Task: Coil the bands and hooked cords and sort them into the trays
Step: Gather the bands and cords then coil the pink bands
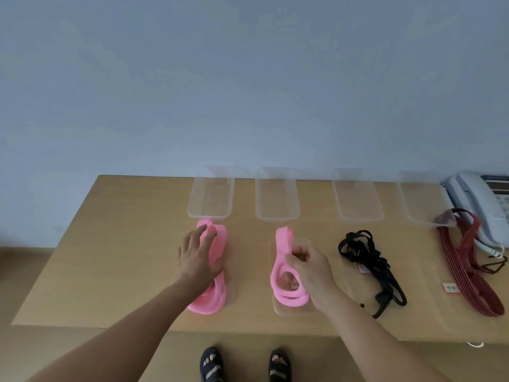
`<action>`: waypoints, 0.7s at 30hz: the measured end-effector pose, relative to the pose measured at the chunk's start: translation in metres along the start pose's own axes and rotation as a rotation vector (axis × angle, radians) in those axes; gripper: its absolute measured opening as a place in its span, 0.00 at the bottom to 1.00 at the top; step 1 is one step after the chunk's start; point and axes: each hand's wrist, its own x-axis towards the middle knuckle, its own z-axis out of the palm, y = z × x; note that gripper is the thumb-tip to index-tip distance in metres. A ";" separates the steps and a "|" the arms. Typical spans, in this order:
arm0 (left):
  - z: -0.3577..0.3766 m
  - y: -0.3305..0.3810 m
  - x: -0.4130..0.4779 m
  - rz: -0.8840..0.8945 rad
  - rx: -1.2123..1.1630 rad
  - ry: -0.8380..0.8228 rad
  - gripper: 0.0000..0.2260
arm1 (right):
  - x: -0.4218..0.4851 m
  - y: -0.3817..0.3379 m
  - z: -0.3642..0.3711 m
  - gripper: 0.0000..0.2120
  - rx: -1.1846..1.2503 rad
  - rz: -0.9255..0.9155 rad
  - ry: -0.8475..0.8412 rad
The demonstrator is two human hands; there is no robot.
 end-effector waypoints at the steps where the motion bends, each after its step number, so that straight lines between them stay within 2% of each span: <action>1: 0.001 -0.001 0.000 -0.041 0.041 -0.026 0.29 | 0.003 0.004 0.000 0.07 -0.007 0.017 -0.002; 3: 0.002 -0.002 0.002 -0.132 0.067 -0.107 0.27 | 0.007 0.010 0.000 0.06 -0.098 0.031 0.009; 6: 0.002 -0.001 0.003 -0.218 -0.031 -0.194 0.24 | 0.013 0.012 -0.003 0.04 -0.488 -0.117 0.072; 8: 0.002 0.001 0.002 -0.237 -0.087 -0.202 0.28 | 0.013 0.012 -0.004 0.06 -0.673 -0.228 0.109; 11: -0.001 0.004 -0.001 -0.253 -0.131 -0.092 0.35 | 0.013 0.014 -0.003 0.08 -0.776 -0.298 0.092; 13: -0.002 0.006 -0.004 -0.240 -0.112 -0.051 0.35 | 0.015 0.020 -0.005 0.07 -0.836 -0.300 0.019; 15: -0.003 0.008 -0.006 -0.250 -0.116 -0.090 0.32 | 0.016 0.023 -0.007 0.05 -0.857 -0.281 -0.033; 17: -0.004 0.007 -0.007 -0.265 -0.111 -0.137 0.31 | 0.016 0.023 -0.008 0.05 -0.845 -0.298 -0.017; 21: -0.013 0.007 -0.011 -0.308 -0.051 -0.214 0.29 | 0.015 0.016 -0.005 0.10 -0.973 -0.434 0.007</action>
